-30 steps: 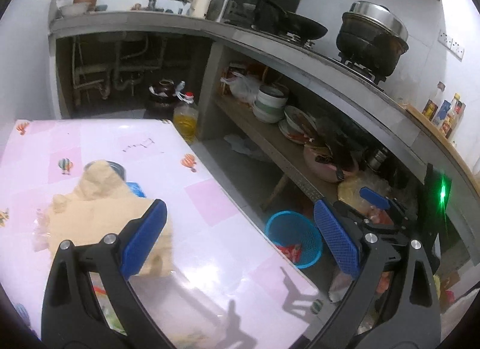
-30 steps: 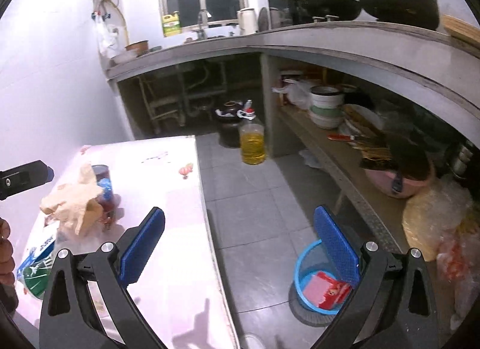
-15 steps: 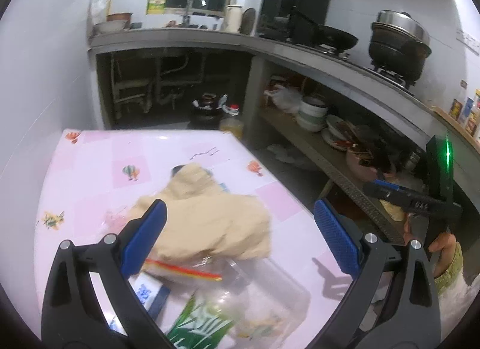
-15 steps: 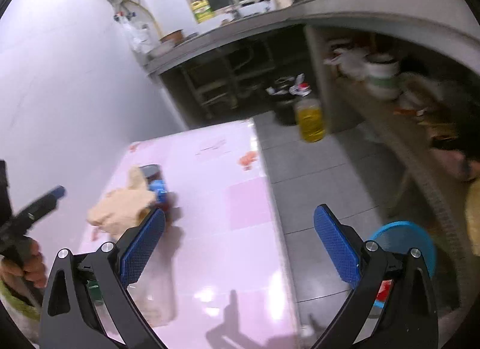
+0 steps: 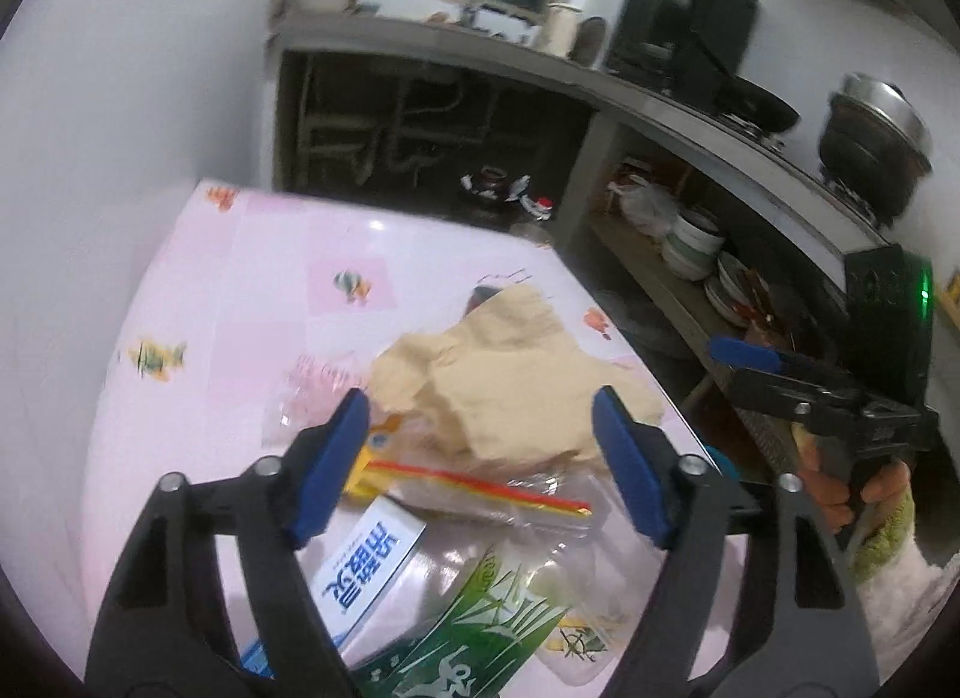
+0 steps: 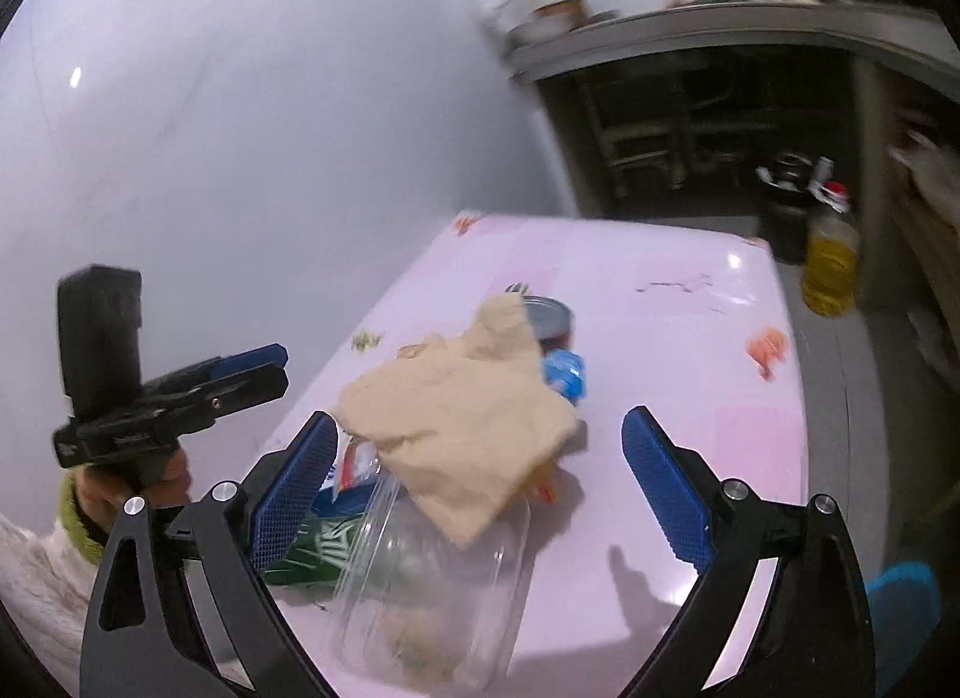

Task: Collect trash
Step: 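Grasp the beige cloth with the right gripper and lift it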

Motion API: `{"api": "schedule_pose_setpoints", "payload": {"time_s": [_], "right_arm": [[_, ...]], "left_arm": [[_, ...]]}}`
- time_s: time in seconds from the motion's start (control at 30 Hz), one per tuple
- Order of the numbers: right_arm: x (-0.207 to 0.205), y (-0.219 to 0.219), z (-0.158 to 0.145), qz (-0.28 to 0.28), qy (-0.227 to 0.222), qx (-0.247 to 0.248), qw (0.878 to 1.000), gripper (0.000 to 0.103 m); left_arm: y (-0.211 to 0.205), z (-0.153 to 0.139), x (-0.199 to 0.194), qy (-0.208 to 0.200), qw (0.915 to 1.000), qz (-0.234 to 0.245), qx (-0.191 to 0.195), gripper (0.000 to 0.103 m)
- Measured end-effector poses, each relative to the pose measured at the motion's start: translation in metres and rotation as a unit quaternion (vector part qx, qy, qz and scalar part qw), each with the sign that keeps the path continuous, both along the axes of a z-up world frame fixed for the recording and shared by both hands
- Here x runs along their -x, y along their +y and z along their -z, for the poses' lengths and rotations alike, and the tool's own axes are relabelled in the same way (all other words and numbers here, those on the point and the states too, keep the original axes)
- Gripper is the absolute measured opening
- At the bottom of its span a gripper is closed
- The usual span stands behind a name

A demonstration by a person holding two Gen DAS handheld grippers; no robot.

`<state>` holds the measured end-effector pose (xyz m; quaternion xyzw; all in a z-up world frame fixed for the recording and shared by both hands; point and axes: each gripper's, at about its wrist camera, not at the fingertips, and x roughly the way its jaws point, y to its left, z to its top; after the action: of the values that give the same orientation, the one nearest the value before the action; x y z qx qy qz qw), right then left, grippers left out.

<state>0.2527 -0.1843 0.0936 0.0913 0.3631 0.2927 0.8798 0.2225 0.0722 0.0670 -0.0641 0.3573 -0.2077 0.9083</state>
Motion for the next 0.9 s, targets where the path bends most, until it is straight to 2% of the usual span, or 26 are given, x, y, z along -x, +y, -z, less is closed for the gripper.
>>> {"api": "schedule_pose_setpoints", "payload": {"time_s": [0.13,0.3,0.4,0.63,0.7,0.9], "right_arm": [[-0.022,0.033,0.003,-0.036,0.03,0.043,0.998,0.093],[-0.038,0.064,0.009,-0.054,0.066,0.077,0.993,0.093],[-0.042,0.073,0.014,-0.058,0.077,0.084,0.992,0.093],[-0.045,0.08,0.02,-0.065,0.093,0.079,0.99,0.093],[-0.046,0.082,0.02,-0.067,0.096,0.078,0.99,0.089],[-0.051,0.085,0.024,-0.067,0.107,0.072,0.989,0.075]], "left_arm": [[0.01,0.017,-0.01,0.032,0.9993,-0.016,0.015,0.062],[0.017,0.036,-0.027,0.07,0.9963,-0.022,0.045,0.046],[0.021,0.045,-0.039,0.087,0.9942,-0.023,0.058,0.041],[0.024,0.064,-0.061,0.131,0.9842,-0.006,0.119,0.03],[0.026,0.067,-0.064,0.138,0.9803,0.001,0.141,0.027],[0.024,0.071,-0.071,0.147,0.9735,0.021,0.174,0.023]]}}
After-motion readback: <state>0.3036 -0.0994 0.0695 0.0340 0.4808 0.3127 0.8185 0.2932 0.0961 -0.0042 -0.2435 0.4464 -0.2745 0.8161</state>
